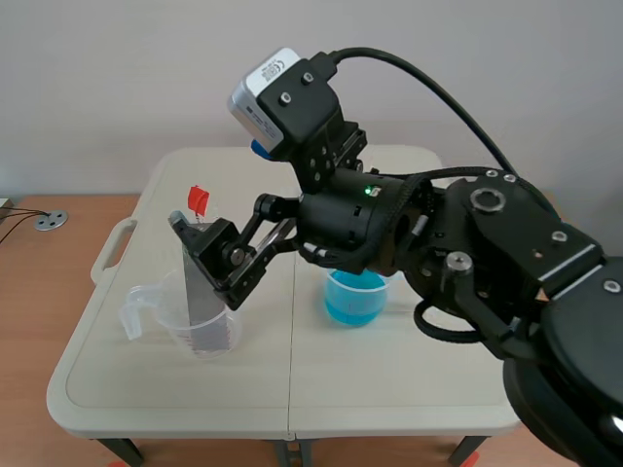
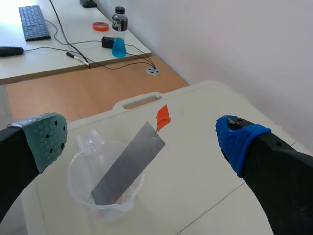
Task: Hold the metal plate by the orange handle, dip it into the blue solution, take it out and point at it, then put the plate back in the beaker on the left.
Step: 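Return to the home posture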
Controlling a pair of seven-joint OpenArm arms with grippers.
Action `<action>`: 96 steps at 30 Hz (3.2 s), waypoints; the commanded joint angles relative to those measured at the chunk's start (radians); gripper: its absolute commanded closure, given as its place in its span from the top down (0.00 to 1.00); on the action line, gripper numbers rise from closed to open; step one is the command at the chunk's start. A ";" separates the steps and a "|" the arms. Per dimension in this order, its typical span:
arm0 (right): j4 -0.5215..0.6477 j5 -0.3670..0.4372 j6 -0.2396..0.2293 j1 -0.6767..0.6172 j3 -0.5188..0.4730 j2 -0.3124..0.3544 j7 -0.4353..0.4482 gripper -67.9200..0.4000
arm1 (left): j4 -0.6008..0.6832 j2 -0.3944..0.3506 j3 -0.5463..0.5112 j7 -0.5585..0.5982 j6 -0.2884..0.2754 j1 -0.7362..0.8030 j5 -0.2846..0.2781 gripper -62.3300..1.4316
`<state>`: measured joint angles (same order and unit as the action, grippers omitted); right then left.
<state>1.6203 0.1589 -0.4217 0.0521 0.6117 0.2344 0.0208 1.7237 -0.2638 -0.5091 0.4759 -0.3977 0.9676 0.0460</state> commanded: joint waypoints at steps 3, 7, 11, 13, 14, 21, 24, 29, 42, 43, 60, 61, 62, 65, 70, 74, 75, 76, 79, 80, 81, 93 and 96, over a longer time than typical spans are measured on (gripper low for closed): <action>0.080 0.018 0.023 -0.047 0.005 0.064 0.015 0.94 | 0.011 -0.003 0.024 0.013 -0.002 -0.042 0.019 0.90; 0.163 0.037 0.041 -0.115 0.005 0.142 0.016 0.96 | 0.011 -0.003 0.072 -0.011 -0.002 -0.091 0.060 0.97; 0.226 0.070 0.079 -0.186 0.005 0.225 0.042 0.96 | 0.011 -0.003 0.122 -0.042 -0.002 -0.139 0.074 0.99; 0.259 0.082 0.109 -0.220 0.005 0.270 0.065 0.96 | 0.011 -0.002 0.142 -0.058 0.002 -0.165 0.071 0.99; 0.277 0.082 0.127 -0.239 0.005 0.294 0.078 0.96 | 0.011 -0.002 0.152 -0.064 0.003 -0.179 0.070 0.99; 0.396 0.081 0.209 -0.370 -0.014 0.428 0.114 0.96 | 0.011 -0.002 0.217 -0.100 0.021 -0.268 0.055 0.99; 0.433 0.081 0.224 -0.435 -0.050 0.453 0.122 0.96 | 0.011 -0.002 0.246 -0.154 0.031 -0.300 0.017 0.99; 0.459 0.057 0.224 -0.539 -0.117 0.454 0.128 0.96 | 0.011 0.002 0.290 -0.190 0.076 -0.342 -0.019 0.99; 0.460 0.002 0.229 -0.668 -0.278 0.359 0.117 0.96 | 0.011 0.003 0.422 -0.275 0.240 -0.455 -0.028 0.99; 0.460 0.002 0.230 -0.671 -0.281 0.351 0.115 0.96 | 0.011 0.003 0.431 -0.276 0.248 -0.461 -0.028 0.99; 0.460 0.006 0.265 -0.673 -0.288 0.305 0.036 0.96 | 0.011 -0.074 0.577 -0.336 0.286 -0.539 -0.034 0.99; 0.460 0.006 0.265 -0.673 -0.288 0.305 0.036 0.96 | 0.011 -0.087 0.586 -0.333 0.302 -0.539 -0.041 0.99; 0.460 0.006 0.265 -0.673 -0.288 0.305 0.036 0.96 | 0.011 -0.095 0.593 -0.331 0.307 -0.540 -0.053 0.99; 0.460 0.006 0.265 -0.673 -0.288 0.305 0.037 0.96 | 0.011 -0.109 0.608 -0.339 0.310 -0.553 -0.073 0.99; 0.460 0.006 0.265 -0.673 -0.288 0.305 0.037 0.96 | 0.011 -0.109 0.621 -0.338 0.329 -0.564 -0.072 0.99; 0.460 0.006 0.265 -0.673 -0.288 0.305 0.037 0.96 | 0.011 -0.109 0.622 -0.336 0.329 -0.566 -0.072 0.99; 0.460 0.006 0.265 -0.673 -0.288 0.305 0.037 0.96 | 0.011 -0.109 0.622 -0.336 0.329 -0.566 -0.072 0.99; 0.460 0.006 0.265 -0.673 -0.288 0.305 0.037 0.96 | 0.011 -0.109 0.622 -0.337 0.329 -0.566 -0.072 0.99; 0.460 0.006 0.265 -0.673 -0.288 0.305 0.037 0.96 | 0.011 -0.109 0.622 -0.336 0.329 -0.567 -0.072 0.99; 0.460 0.006 0.265 -0.673 -0.288 0.305 0.037 0.96 | 0.011 -0.109 0.622 -0.336 0.329 -0.568 -0.072 0.99; 0.460 0.006 0.265 -0.673 -0.288 0.305 0.037 0.96 | 0.011 -0.108 0.622 -0.338 0.329 -0.569 -0.072 0.99; 0.460 0.006 0.265 -0.673 -0.288 0.305 0.037 0.96 | 0.011 -0.108 0.622 -0.338 0.329 -0.569 -0.072 0.99; 0.460 0.006 0.265 -0.673 -0.288 0.305 0.037 0.96 | 0.011 -0.108 0.622 -0.338 0.329 -0.569 -0.072 0.99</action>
<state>2.0628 0.1581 -0.1612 -0.6189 0.3328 0.5377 0.0467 1.7233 -0.3737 0.1112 0.1238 -0.0719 0.4038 -0.0204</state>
